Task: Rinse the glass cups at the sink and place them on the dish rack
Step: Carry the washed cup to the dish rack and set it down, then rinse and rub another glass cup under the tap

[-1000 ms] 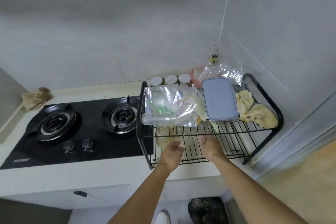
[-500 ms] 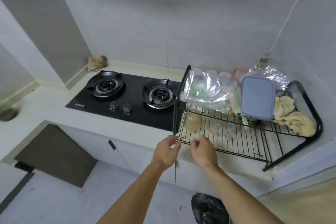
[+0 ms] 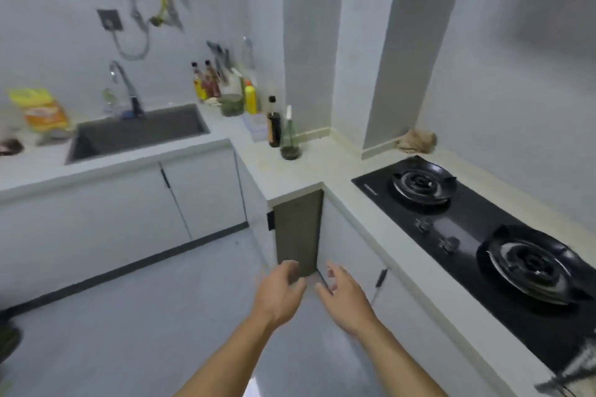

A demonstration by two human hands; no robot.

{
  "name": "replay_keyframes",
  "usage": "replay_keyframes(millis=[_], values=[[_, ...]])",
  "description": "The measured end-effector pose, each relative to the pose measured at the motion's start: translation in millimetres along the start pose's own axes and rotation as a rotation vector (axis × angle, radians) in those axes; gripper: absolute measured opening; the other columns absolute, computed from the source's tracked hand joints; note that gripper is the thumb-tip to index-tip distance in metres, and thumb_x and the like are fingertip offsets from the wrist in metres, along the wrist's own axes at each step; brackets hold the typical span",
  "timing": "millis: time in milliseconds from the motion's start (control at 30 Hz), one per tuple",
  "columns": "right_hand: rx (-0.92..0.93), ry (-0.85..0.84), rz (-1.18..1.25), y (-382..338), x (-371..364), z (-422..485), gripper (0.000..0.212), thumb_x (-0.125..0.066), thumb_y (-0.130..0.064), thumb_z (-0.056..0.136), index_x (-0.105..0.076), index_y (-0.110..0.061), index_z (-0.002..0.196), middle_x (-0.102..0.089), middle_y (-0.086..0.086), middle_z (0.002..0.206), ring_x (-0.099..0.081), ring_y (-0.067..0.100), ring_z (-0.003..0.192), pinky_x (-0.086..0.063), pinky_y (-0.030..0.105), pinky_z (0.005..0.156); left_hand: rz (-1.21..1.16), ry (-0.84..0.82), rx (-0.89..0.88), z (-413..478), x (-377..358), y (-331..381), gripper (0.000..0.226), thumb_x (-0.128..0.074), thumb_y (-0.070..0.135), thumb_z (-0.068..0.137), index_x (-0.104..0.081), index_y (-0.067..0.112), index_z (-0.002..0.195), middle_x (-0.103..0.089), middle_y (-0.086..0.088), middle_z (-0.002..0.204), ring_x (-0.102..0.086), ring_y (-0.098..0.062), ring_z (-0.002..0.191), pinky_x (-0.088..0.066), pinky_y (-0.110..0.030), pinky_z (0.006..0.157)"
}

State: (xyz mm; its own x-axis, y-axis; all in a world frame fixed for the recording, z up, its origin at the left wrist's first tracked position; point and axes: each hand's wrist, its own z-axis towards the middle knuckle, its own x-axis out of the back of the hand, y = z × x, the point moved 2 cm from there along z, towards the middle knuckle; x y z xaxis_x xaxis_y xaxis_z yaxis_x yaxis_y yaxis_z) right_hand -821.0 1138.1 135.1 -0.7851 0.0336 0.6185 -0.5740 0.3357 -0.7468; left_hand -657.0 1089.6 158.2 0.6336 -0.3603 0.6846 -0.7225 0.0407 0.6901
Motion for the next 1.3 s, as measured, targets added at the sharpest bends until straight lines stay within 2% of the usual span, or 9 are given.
replay_keyframes(millis=[233, 500, 667, 867, 1067, 1300], values=[[0.246, -0.161, -0.145, -143, -130, 64, 0.056, -0.055, -0.04, 0.104, -0.035, -0.028, 0.155, -0.04, -0.009, 0.156, -0.045, 0.013, 0.138, -0.039, 0.027, 0.109, 0.031, 0.219, 0.141, 10, 158, -142, 0.054, -0.057, 0.042, 0.101, -0.048, 0.025, 0.152, -0.054, 0.001, 0.153, -0.048, -0.016, 0.142, -0.038, -0.031, 0.116], [0.407, -0.285, -0.177, -231, -221, 115, 0.061, -0.053, -0.05, 0.102, -0.03, -0.038, 0.156, -0.034, -0.017, 0.16, -0.039, 0.009, 0.145, -0.038, 0.035, 0.118, -0.015, 0.357, 0.233, 15, 248, -227, 0.059, -0.052, 0.05, 0.103, -0.038, 0.034, 0.158, -0.05, 0.007, 0.156, -0.042, -0.015, 0.146, -0.036, -0.032, 0.118], [0.455, -0.33, -0.169, -269, -265, 165, 0.061, -0.055, -0.046, 0.103, -0.032, -0.034, 0.157, -0.039, -0.015, 0.157, -0.042, 0.007, 0.14, -0.038, 0.029, 0.116, -0.011, 0.404, 0.28, 46, 286, -265, 0.06, -0.051, 0.051, 0.103, -0.036, 0.036, 0.159, -0.051, 0.007, 0.155, -0.041, -0.015, 0.146, -0.035, -0.031, 0.118], [0.521, -0.382, -0.185, -325, -302, 270, 0.062, -0.055, -0.05, 0.101, -0.03, -0.038, 0.157, -0.037, -0.015, 0.16, -0.044, 0.011, 0.142, -0.04, 0.031, 0.113, 0.009, 0.457, 0.336, 129, 351, -301, 0.059, -0.052, 0.051, 0.103, -0.038, 0.036, 0.158, -0.048, 0.01, 0.157, -0.04, -0.015, 0.147, -0.035, -0.032, 0.118], [0.584, -0.44, -0.184, -396, -319, 379, 0.064, -0.056, -0.047, 0.101, -0.027, -0.039, 0.157, -0.039, -0.014, 0.157, -0.05, 0.01, 0.135, -0.045, 0.031, 0.106, 0.028, 0.482, 0.376, 225, 417, -313, 0.066, -0.052, 0.052, 0.103, -0.027, 0.036, 0.163, -0.046, 0.005, 0.16, -0.039, -0.017, 0.148, -0.034, -0.036, 0.119], [0.598, -0.458, -0.232, -438, -328, 484, 0.063, -0.055, -0.046, 0.102, -0.027, -0.037, 0.158, -0.036, -0.012, 0.159, -0.045, 0.012, 0.14, -0.04, 0.033, 0.113, 0.071, 0.496, 0.349, 321, 471, -337, 0.061, -0.051, 0.049, 0.104, -0.034, 0.034, 0.16, -0.043, 0.005, 0.161, -0.038, -0.017, 0.149, -0.032, -0.034, 0.12]])
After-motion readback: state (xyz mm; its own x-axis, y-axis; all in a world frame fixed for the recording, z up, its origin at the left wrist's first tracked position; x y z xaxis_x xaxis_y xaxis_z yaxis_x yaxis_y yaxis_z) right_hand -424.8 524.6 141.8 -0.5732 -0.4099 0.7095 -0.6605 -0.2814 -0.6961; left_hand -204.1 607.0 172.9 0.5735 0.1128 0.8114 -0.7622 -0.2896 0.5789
